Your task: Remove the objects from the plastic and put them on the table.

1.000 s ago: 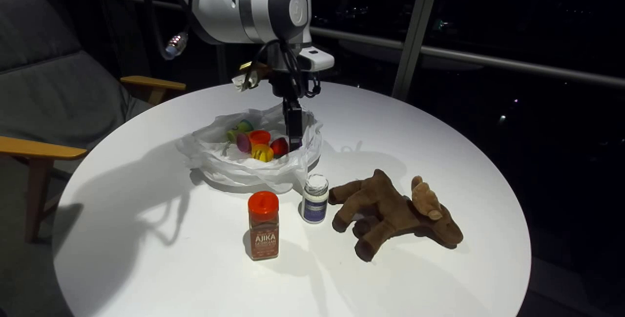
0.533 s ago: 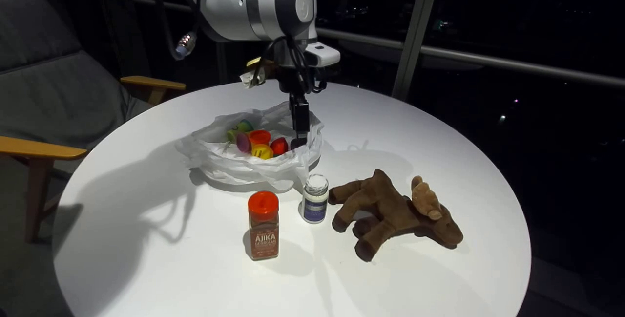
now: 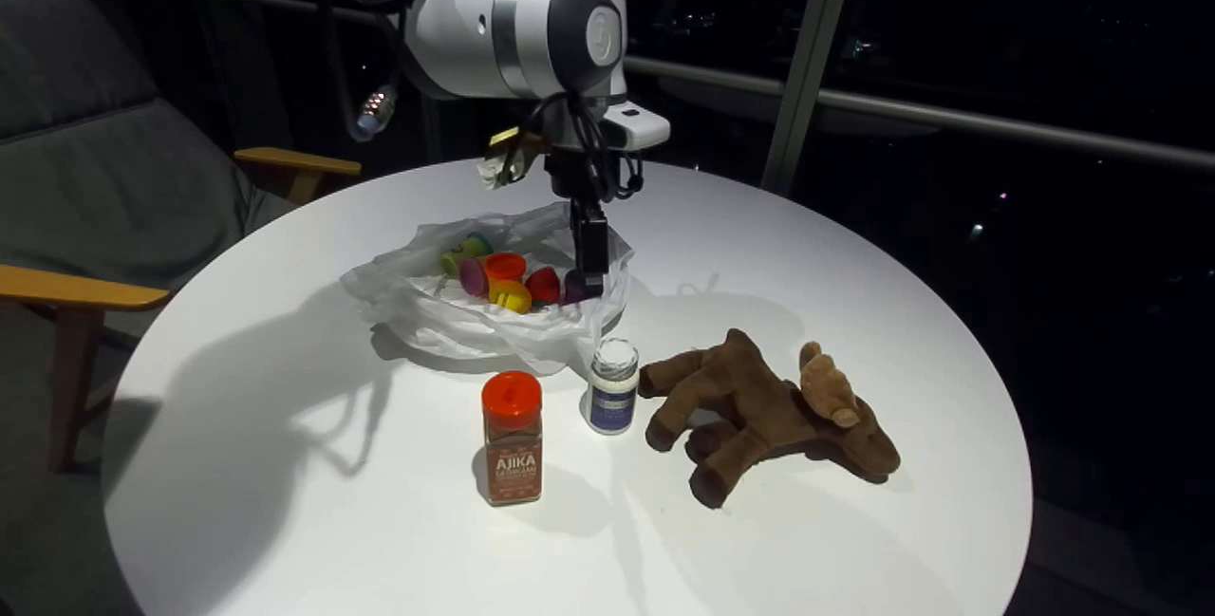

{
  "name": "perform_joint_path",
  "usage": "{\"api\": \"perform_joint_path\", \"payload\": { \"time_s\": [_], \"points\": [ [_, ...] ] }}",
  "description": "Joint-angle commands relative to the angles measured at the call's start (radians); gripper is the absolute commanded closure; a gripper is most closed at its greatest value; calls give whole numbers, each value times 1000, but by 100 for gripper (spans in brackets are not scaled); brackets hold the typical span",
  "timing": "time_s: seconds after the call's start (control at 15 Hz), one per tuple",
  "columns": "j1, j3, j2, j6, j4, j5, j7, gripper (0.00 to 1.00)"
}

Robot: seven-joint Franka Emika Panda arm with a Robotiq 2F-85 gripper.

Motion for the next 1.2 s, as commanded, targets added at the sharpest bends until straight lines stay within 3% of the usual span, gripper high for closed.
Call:
{"api": "perform_joint_path", "payload": {
  "time_s": [0.0, 0.07, 0.2, 0.53, 0.8, 1.13],
  "points": [
    [-16, 15, 20, -21, 51, 24, -21, 13],
    [-17, 18, 21, -21, 54, 27, -22, 27],
    [-15, 21, 24, -23, 59, 30, -22, 36],
    [-5, 26, 27, -27, 56, 23, -21, 74],
    [8, 30, -35, -10, -12, 25, -13, 74],
    [27, 42, -243, 43, -242, 26, -4, 74]
  ]
}}
